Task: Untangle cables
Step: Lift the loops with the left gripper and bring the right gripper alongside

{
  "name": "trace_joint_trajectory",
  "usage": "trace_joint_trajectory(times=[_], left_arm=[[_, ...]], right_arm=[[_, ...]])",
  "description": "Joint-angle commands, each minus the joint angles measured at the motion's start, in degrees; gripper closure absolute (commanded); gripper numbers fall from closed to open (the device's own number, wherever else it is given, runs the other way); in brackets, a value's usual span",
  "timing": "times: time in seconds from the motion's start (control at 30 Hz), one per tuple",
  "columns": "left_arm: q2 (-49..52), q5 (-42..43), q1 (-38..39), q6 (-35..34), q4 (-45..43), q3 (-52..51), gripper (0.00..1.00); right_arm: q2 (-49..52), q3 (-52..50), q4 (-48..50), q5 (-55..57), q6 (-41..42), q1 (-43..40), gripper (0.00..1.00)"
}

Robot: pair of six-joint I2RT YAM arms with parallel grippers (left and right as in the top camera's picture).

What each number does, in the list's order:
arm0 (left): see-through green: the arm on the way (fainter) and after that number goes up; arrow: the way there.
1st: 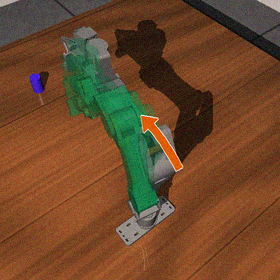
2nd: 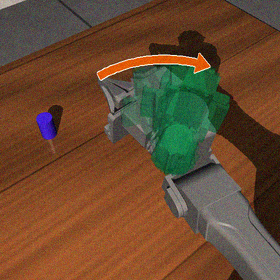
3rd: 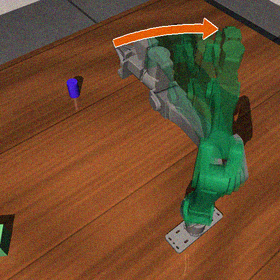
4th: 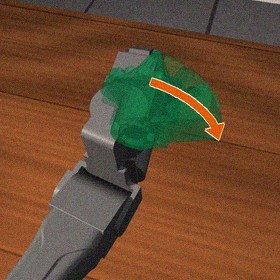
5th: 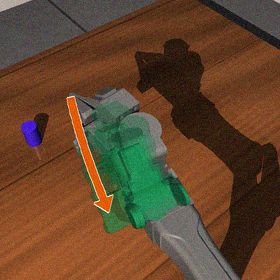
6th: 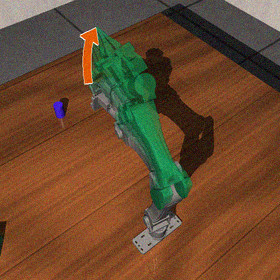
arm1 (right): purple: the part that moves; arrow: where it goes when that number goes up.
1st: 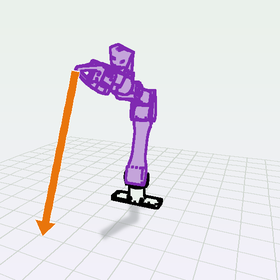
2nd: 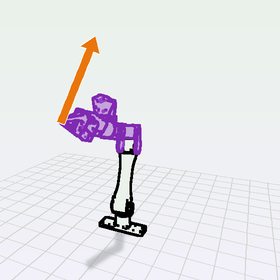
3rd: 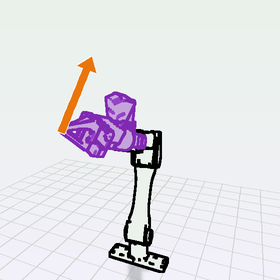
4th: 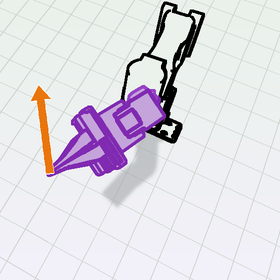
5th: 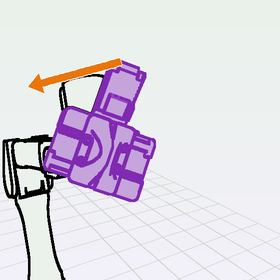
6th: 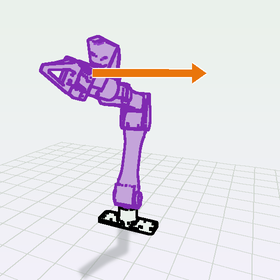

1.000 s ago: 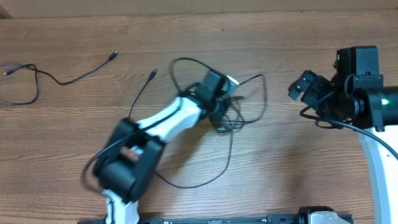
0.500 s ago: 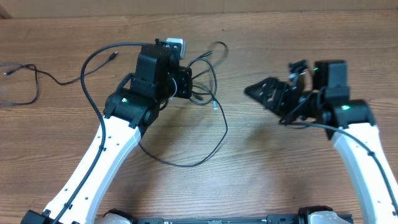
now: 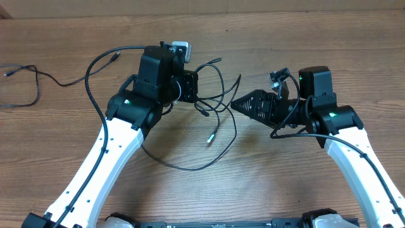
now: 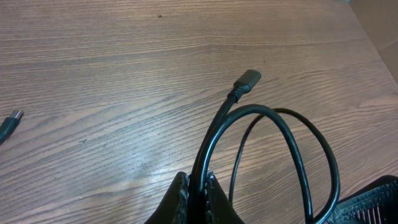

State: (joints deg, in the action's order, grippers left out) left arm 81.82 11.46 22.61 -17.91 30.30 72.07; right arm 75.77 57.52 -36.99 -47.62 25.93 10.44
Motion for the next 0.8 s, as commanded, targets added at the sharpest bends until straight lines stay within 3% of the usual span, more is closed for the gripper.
trace_joint_trajectory(times=[0.0, 0.33, 0.47, 0.77], left_arm=[[-0.2, 1.7, -0.1, -0.5, -0.1, 0.5, 0.96], [-0.2, 1.7, -0.1, -0.1, 0.2, 0.4, 0.96], [-0.2, 1.7, -0.1, -0.1, 0.6, 0.4, 0.96], [-0.2, 1.8, -0.1, -0.1, 1.3, 0.4, 0.96]], right_arm=[[0.1, -0.3, 2.3, -0.5, -0.9, 1.6, 0.07], [0.1, -0.3, 9.4, -0.4, 2.8, 3.5, 0.11], [0.1, -0.3, 10.2, -0.4, 3.7, 4.0, 0.2], [0.2, -0.3, 13.4, -0.4, 5.8, 5.3, 0.26]])
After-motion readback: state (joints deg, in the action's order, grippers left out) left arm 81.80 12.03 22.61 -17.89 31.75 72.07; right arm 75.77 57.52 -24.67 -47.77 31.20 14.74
